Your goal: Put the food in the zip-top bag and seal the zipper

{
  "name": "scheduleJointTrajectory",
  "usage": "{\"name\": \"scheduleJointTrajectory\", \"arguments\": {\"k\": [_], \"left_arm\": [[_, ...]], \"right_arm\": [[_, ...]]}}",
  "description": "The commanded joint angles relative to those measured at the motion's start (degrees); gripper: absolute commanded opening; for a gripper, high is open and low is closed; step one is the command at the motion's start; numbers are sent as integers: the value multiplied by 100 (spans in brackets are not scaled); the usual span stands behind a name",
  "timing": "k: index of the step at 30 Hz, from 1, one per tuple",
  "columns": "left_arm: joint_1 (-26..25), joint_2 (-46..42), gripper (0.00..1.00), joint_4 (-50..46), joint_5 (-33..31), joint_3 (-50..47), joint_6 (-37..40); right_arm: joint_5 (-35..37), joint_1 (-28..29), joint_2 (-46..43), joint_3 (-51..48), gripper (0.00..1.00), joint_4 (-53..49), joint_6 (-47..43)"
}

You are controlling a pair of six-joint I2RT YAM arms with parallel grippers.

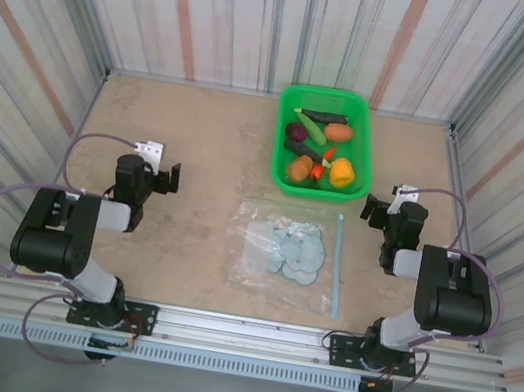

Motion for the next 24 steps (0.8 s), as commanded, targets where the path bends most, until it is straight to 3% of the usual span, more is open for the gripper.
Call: {"name": "scheduleJointTrajectory", "arguments": {"k": [1,24], "left_arm": [[79,-34,99,7,104,49,88],[7,-10,99,8,-8,57,139]], "right_arm": [[45,-7,4,65,99,15,39],[-292,-148,28,108,99,-30,53]]}}
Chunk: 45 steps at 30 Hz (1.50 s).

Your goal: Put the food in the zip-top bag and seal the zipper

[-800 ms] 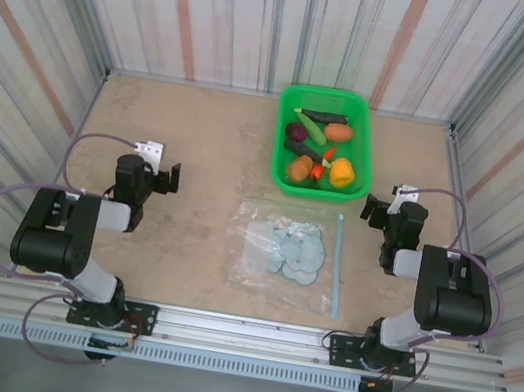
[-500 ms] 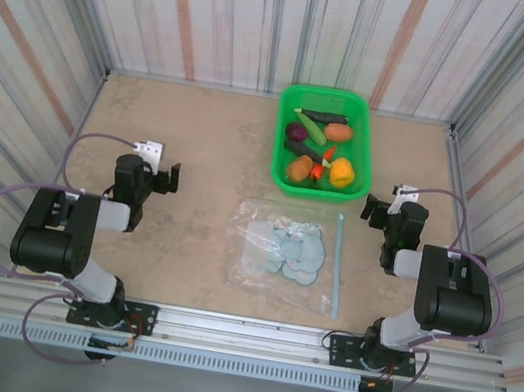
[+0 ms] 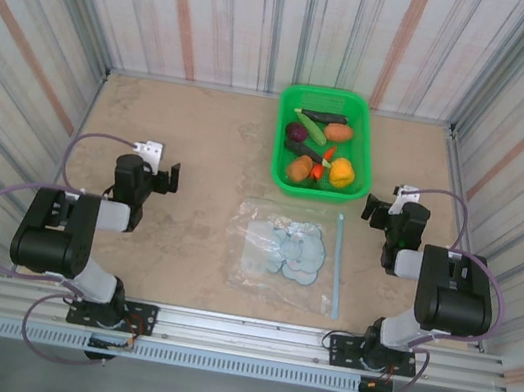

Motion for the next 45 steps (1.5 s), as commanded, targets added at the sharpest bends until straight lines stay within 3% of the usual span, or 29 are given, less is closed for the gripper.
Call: {"name": "scheduleJointTrajectory", "arguments": {"k": [1,18,24,28,30,37,41,43,45], "left_arm": [[-12,-16,99,7,-40,57,116],[-5,-288,99,-55,52,-22,126],[-150,-1260,99,-1348,-320,359,173],[-383,-1997,99,-1966,-118,800,188],[-713,-2418,99,-2524,-183,1183,204],[-3375,-3981,99,-4765,-2245,2318,-364],[-4787,-4132,99,-7140,-3546,3309,-1025],[-4779,-4023,99,-8626,-3215,3937,-1883],[-4508,-3867,99,-9397,-2374,4261,-2117]], "right_arm": [[-76,-35,32,107,99,-29,57],[-561,-259,-127,-113,99,281,178],[124,-299,-1887,36,99,-1249,450],[324,-245,-3042,622,99,-2647,772],[352,150,-3638,938,99,-3142,807],[537,2829,-4712,1982,99,-5241,681],[2290,4313,-4882,3144,99,-7712,1754],[2044,4367,-4904,3844,99,-9290,2776],[1771,4297,-5203,3927,99,-9698,2596]]}}
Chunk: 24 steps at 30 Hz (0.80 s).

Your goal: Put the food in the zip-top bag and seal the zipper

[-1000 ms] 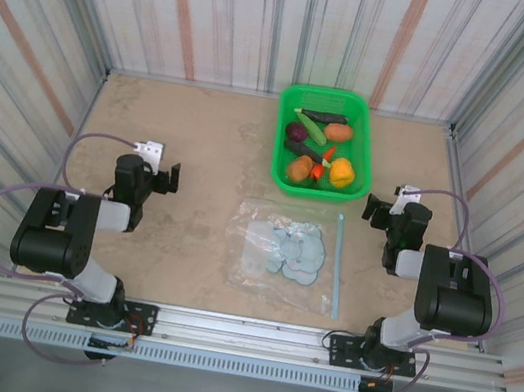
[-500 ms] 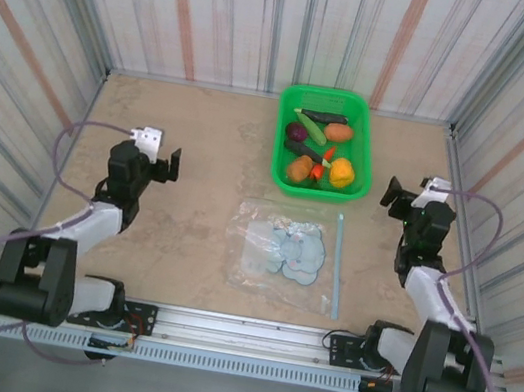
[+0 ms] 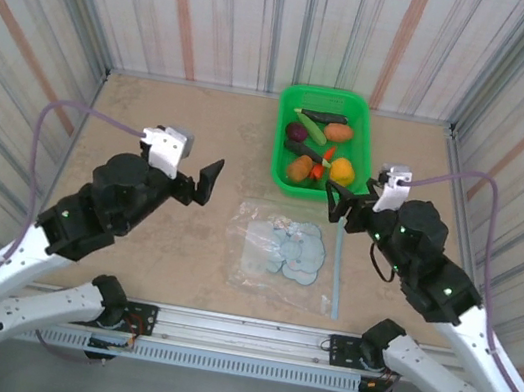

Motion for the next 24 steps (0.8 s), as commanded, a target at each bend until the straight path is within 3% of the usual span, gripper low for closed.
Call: {"name": "scheduleJointTrajectory", "arguments": {"k": [1,3,6,8,10,12,15,20,24], "left_arm": [[332,242,99,-2469,436,356,-1205],[559,287,99,-2677,434,134,-2025],[673,223,99,-2377,1135,-286,-2260],[642,347,99,-2105,1658,-531,-2272],[346,723,99,-1857,1733,-725,-2324],[24,1199,99,-1518,1809,-837,-2269],[-229,2018,97,-968,2535,-777,-2131],[-314,3103,69,137,3615,-848,-2137],[-245,3855,43,337,3845,-708,-2239]], "right_arm": [[192,-66,-571,56,99,-2075,884],[-468,-228,-786,-264,100,-1955,736],[-914,-496,-233,-221,99,-2580,892],[-963,-597,234,-194,99,-2961,1001],[-531,-613,425,-525,99,-2881,1466],[-642,-676,409,-909,99,-2570,1420],[-1073,-954,328,-1355,83,-2034,1518],[-2151,-2022,661,-2098,70,-1124,1795],[-2510,-2657,1139,-2514,65,-616,1618]]}}
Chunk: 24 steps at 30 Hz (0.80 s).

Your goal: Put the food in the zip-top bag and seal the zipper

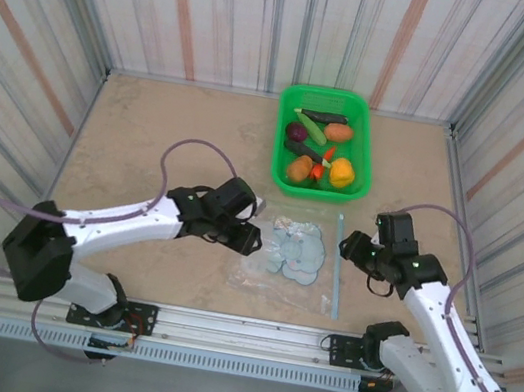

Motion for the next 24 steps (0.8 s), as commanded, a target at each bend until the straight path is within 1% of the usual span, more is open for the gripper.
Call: {"name": "scheduleJointTrajectory", "arguments": {"k": [1,3,5,6,7,9,12,14,15,17,18,20,21,23,24], "left_arm": [[131,463,38,384,580,44,-171],[393,714,22,532,844,-94,-389],[694,844,12,695,1165,-275,-559],[826,859,10,666,1190,-321,-547],[894,853,8,534,1068,-300,-440],[968,893,5,58,596,-153,-136],[1193,1102,1,-294,368,-86,91],[1309,1214,1,-384,183,-111,144],[1363,1265,2,-404,98,-113,151],[1458,1351,3,-475,-27,-72,195],[1501,1375,4,-530,-177,-41,195],[1621,1400,6,-503,-332,-34,181],[1712,1420,8,-409,-314,-61,170],[1849,1476,8,-18,-33,-185,179],[1878,1508,9,119,27,-192,223]], "right_arm": [[-597,-329,385,-257,64,588,0],[-747,-429,679,-335,62,783,-29],[-866,-435,958,-349,58,909,-63],[-986,-439,1032,-362,58,1027,-81],[-1151,-439,1087,-393,58,1118,-90],[-1438,-434,1226,-414,57,1262,-104],[-1772,-432,1526,-374,56,1295,-150],[-1840,-435,1613,-371,55,1281,-169],[-1741,-435,1594,-343,55,1196,-189],[-1632,-443,1448,-329,59,1181,-257],[-1429,-435,1366,-319,61,1125,-228],[-1119,-434,1345,-273,62,976,-170],[-1137,-435,1417,-259,62,977,-185],[-1365,-435,1650,-232,62,1036,-229],[-1346,-404,1787,-190,63,1016,-213]]}}
